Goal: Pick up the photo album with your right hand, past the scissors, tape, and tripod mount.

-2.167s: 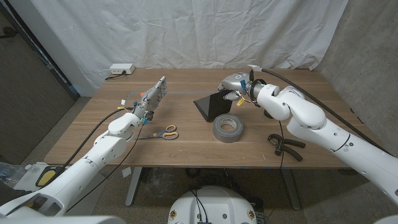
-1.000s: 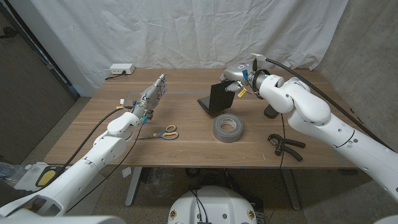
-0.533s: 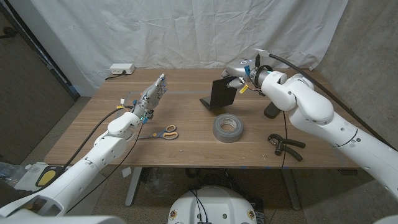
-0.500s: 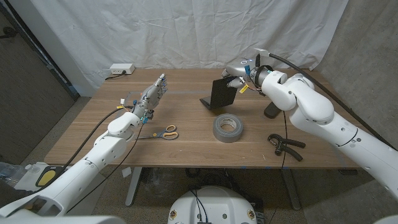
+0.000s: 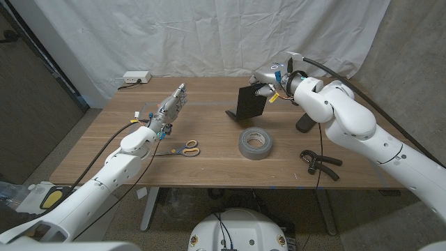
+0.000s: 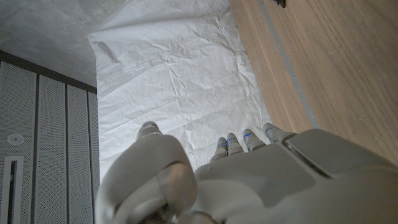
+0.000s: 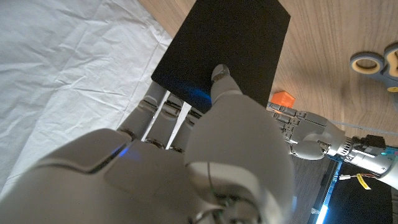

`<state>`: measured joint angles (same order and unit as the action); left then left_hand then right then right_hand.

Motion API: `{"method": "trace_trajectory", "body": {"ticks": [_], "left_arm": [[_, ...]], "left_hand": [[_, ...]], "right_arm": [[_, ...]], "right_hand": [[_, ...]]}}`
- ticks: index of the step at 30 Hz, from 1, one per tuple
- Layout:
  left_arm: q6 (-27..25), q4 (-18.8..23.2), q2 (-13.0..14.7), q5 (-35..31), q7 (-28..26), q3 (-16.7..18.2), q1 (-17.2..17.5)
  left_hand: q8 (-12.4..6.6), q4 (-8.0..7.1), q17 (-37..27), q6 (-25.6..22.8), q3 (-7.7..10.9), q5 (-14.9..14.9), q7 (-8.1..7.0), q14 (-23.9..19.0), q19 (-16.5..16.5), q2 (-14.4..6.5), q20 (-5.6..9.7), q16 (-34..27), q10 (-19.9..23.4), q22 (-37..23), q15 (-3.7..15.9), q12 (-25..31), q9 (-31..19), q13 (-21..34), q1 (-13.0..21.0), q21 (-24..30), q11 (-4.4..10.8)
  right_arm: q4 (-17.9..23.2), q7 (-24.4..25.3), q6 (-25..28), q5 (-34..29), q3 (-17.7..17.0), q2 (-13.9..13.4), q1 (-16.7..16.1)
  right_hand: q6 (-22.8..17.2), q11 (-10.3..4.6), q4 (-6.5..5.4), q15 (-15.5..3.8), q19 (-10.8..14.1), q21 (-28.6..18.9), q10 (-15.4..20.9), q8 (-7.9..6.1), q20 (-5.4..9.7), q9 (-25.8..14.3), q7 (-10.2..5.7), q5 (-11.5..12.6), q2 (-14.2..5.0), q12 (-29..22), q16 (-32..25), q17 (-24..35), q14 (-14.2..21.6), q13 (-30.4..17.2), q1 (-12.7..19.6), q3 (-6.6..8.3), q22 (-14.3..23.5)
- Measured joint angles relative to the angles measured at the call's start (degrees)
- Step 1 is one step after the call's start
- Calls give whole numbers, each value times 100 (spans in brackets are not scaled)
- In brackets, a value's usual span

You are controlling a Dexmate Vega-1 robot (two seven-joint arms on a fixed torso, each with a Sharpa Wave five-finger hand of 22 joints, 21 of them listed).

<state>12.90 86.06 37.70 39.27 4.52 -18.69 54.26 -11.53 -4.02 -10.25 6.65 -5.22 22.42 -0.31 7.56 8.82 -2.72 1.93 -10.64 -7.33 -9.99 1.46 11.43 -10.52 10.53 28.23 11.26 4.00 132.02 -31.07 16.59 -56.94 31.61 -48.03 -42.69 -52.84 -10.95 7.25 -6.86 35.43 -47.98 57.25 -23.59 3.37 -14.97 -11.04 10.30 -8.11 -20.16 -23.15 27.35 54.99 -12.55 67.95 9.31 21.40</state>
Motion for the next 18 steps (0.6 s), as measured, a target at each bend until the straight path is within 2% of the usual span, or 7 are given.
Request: {"method": "trace_trajectory", "body": {"ticks": [18], "left_arm": [[-52, 87, 34, -22, -80, 5, 43]], "left_hand": [[0, 0, 0, -32, 0, 0, 32, 0, 0, -53, 0, 0, 0, 0, 0, 0, 0, 0, 53, 0, 0]], "right_arm": [[158, -114, 13, -162, -78, 52, 55]], "right_hand": [[0, 0, 7, -1, -39, -174, 39, 10, 0, 0, 0, 11, 0, 56, -20, 0, -1, -12, 0, -7, -15]]}}
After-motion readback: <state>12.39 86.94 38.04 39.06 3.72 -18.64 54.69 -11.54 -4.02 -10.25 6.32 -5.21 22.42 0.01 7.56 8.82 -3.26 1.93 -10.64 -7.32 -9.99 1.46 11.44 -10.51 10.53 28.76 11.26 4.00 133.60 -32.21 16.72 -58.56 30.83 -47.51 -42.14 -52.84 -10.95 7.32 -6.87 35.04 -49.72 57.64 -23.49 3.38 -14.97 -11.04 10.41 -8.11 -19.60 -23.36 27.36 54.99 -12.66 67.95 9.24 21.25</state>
